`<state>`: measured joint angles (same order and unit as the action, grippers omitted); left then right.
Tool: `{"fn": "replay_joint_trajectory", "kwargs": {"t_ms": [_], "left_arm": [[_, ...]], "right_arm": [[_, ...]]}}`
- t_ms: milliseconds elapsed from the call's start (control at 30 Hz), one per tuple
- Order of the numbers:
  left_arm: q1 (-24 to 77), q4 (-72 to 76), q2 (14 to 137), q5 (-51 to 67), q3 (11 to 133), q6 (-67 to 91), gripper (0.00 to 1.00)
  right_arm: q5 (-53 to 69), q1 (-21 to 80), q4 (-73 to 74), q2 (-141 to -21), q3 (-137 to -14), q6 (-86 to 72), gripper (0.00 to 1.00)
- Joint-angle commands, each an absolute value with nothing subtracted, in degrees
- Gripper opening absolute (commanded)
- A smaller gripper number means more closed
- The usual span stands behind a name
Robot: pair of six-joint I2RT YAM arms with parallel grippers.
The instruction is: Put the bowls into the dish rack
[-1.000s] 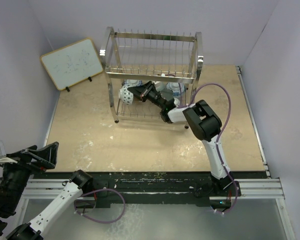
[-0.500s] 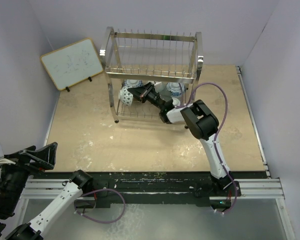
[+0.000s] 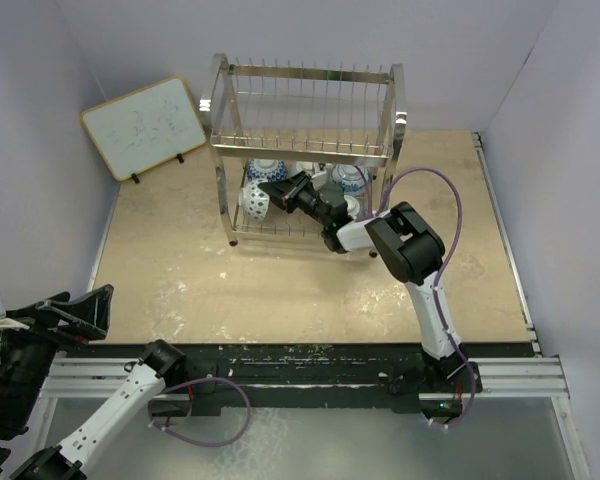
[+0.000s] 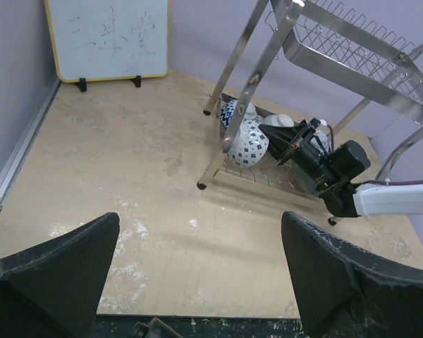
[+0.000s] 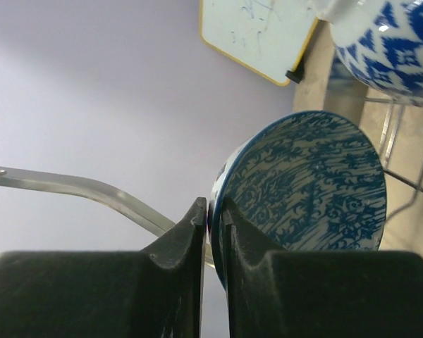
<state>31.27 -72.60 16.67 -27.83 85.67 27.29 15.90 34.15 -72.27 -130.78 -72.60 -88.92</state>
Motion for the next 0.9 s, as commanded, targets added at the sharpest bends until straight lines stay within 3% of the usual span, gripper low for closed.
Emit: {"fn": "replay_joint_trajectory", "kwargs": {"t_ms": [0,167,367,867], "left_arm": [[31.55,-72.24,18.32,-28.34,86.34,26.71,0.99],[31.55,-72.28,18.24,-28.34,86.38,26.81,0.99],[31.54,-72.55,18.16,-28.32,86.31,26.81,0.99],[31.64,-72.03,17.94,-28.23,85.2,26.96,0.99]], "right_arm": [[10.71,34.13,-68.98,-125.96,-69.43,-87.0,0.18],[7.83,34.18,-67.78,-124.12,-66.53,-87.03,0.23],[4.93,33.93,-63.77,-121.47,-65.16,-84.16,0.4],[-7.27,33.71,-43.73,-109.83,-64.7,-70.16,0.47]]}}
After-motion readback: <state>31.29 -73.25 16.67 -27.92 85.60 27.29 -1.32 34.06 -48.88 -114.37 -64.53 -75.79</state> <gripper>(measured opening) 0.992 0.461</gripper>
